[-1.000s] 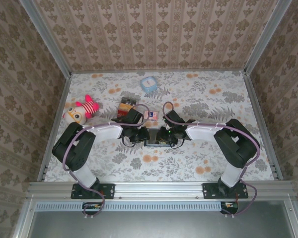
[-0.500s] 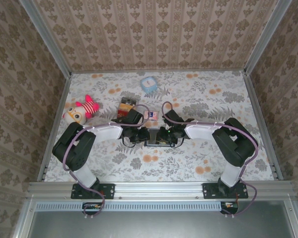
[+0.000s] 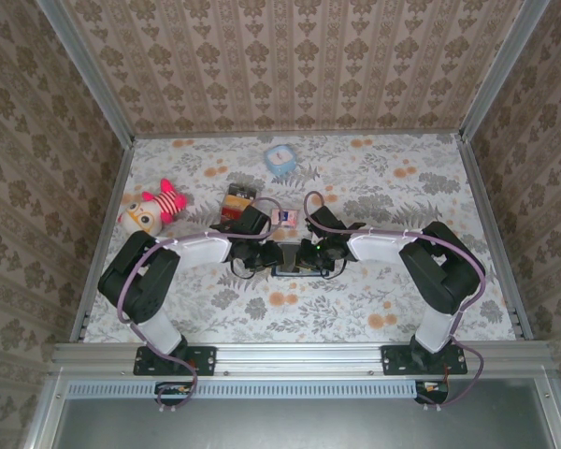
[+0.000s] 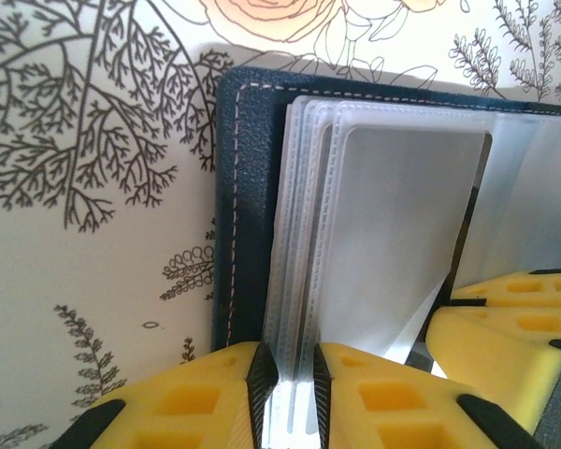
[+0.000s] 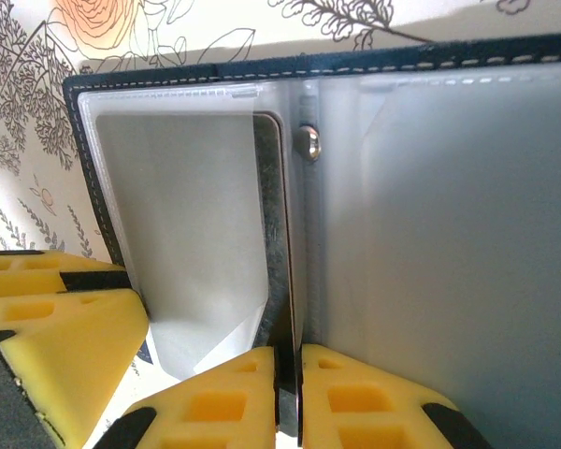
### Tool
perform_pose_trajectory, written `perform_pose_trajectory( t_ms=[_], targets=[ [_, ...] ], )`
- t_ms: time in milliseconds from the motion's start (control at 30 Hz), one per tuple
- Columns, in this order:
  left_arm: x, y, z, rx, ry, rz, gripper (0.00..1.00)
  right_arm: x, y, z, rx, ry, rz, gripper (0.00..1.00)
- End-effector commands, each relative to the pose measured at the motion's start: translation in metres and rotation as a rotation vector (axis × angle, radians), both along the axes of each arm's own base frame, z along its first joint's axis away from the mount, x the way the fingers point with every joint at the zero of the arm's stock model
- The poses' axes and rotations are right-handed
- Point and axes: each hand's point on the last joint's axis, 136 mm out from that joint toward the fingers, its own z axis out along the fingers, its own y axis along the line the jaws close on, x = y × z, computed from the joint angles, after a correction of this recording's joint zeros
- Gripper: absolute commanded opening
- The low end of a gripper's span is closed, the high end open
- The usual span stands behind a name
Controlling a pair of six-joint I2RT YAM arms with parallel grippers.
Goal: Take the credit cards out of the card holder
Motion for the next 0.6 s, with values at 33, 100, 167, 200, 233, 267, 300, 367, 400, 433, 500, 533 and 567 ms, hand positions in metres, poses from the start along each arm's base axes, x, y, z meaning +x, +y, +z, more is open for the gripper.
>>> perform_pose_trajectory(
  t_ms=[33,100,167,200,233,267,300,367,400,433,500,533,567],
  targets=[
    [-0.008,0.012,0.0,0.071,0.005,-0.019,0.25,-0.008,-0.016,0.001,-0.076,0.017,0.001,0.12],
    [-0.008,0.012,-0.001,0.071,0.006,-0.017,0.24,-0.008,-0.018,0.003,-0.077,0.012,0.001,0.11],
    [-0.008,0.011,-0.001,0.068,0.007,-0.02,0.22,-0.009,-0.018,0.004,-0.075,0.011,0.001,0.1],
    [-0.008,0.012,-0.001,0.067,0.007,-0.019,0.22,-0.009,-0.018,0.005,-0.075,0.009,0.0,0.1],
    [-0.008,0.011,0.0,0.065,0.006,-0.018,0.22,-0.009,-0.018,0.006,-0.073,0.007,0.0,0.1],
    [-0.008,0.012,0.0,0.067,0.007,-0.019,0.22,-0.008,-0.018,0.007,-0.071,0.005,0.001,0.1],
    [-0.008,0.011,0.0,0.066,0.005,-0.02,0.22,-0.008,-0.018,0.008,-0.069,0.004,0.001,0.1],
    [-0.007,0.011,0.003,0.06,0.001,-0.019,0.21,-0.008,-0.016,0.009,-0.06,0.002,0.004,0.09],
    [-0.007,0.01,0.005,0.056,-0.004,-0.02,0.21,-0.008,-0.015,0.011,-0.051,-0.001,0.005,0.09],
    [-0.006,0.009,0.009,0.049,-0.011,-0.021,0.21,-0.009,-0.013,0.012,-0.038,-0.001,0.01,0.1],
    [-0.004,0.008,0.016,0.034,-0.032,-0.022,0.2,-0.008,-0.008,0.017,-0.003,-0.008,0.013,0.12],
    [-0.002,0.006,0.021,0.025,-0.051,-0.02,0.2,-0.009,-0.007,0.018,0.006,-0.007,0.013,0.13],
    [0.001,0.006,0.026,0.016,-0.073,-0.013,0.19,-0.009,-0.007,0.019,0.01,-0.006,0.009,0.16]
  ],
)
